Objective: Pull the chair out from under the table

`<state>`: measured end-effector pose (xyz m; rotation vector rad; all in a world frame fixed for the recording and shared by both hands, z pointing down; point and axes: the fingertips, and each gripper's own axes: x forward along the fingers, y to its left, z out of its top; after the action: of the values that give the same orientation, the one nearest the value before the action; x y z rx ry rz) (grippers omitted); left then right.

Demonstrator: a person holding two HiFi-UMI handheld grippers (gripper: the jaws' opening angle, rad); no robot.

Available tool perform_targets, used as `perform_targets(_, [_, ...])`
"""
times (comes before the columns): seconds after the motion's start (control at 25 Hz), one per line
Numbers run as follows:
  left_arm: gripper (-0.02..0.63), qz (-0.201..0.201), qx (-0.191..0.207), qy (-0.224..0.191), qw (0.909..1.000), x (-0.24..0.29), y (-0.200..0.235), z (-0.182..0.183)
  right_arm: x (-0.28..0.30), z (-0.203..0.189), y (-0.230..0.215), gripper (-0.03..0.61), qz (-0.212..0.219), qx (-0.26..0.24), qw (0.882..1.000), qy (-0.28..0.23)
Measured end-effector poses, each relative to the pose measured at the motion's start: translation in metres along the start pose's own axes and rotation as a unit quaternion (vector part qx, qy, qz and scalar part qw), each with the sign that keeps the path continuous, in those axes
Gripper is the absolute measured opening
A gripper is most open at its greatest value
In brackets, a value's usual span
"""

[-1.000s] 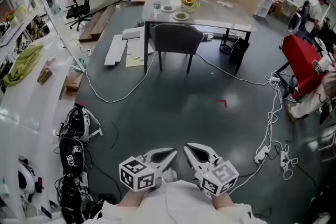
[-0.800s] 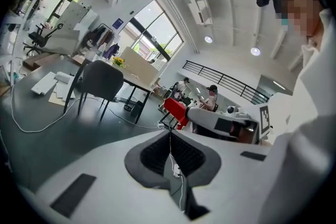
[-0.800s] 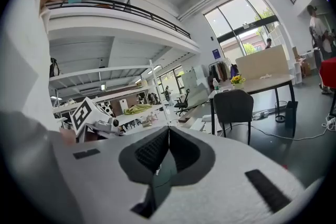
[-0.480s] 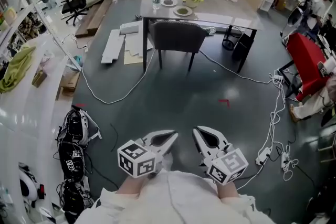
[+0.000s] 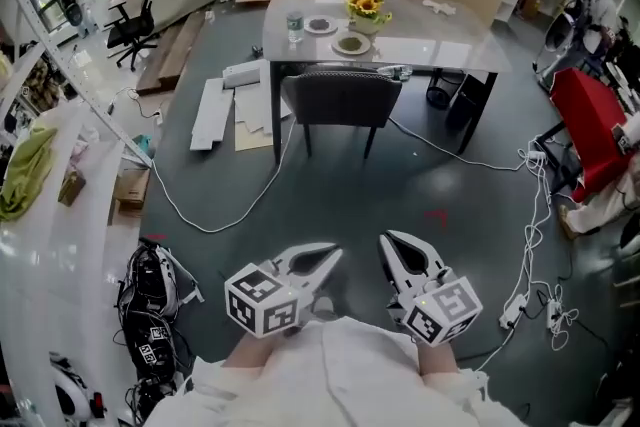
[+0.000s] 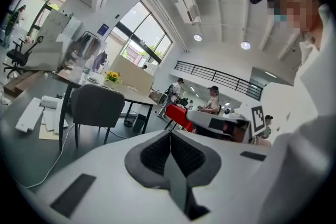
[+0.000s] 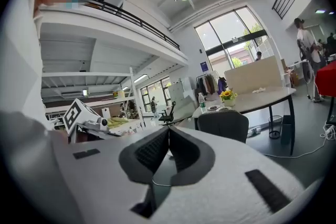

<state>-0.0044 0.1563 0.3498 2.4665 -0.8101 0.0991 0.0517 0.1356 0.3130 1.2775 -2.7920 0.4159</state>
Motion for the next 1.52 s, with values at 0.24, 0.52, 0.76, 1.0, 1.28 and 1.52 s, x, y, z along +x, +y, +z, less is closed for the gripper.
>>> perform_targets(0.24, [0.014,-0.012,0.001,0.010,0.9999,0.010,0.027,0.012,0.037,-0.001,-0.006,0.003,0.007,0.011,1.000,0.010])
perform_targets(0.52, [0.014,-0.021,-0.019,0.012,0.9995,0.032,0.065,0.020,0.074,-0.009,-0.037,0.003,0.000,0.028,0.999,0.021])
perform_targets(0.76, [0.014,0.000,-0.016,0.015,0.9998,0.066,0.108,0.045,0.116,0.008,-0.077,0.003,0.006,0.032,0.999,0.017])
perform_targets(1.0, [0.014,-0.002,-0.020,0.001,0.9998,0.113,0.145,0.084,0.154,0.024,-0.137,0.003,-0.007,0.025,0.999,0.039])
perform_targets(1.28, [0.014,0.016,-0.015,-0.006,0.9997,0.166,0.197,0.132,0.206,0.053,-0.197,0.003,0.011,0.017,0.999,0.044])
perform_targets(1.52, [0.014,0.022,-0.009,-0.002,0.9997,0.211,0.227,0.162,0.249,0.068,-0.246,0.003,0.030,0.016,0.998,0.054])
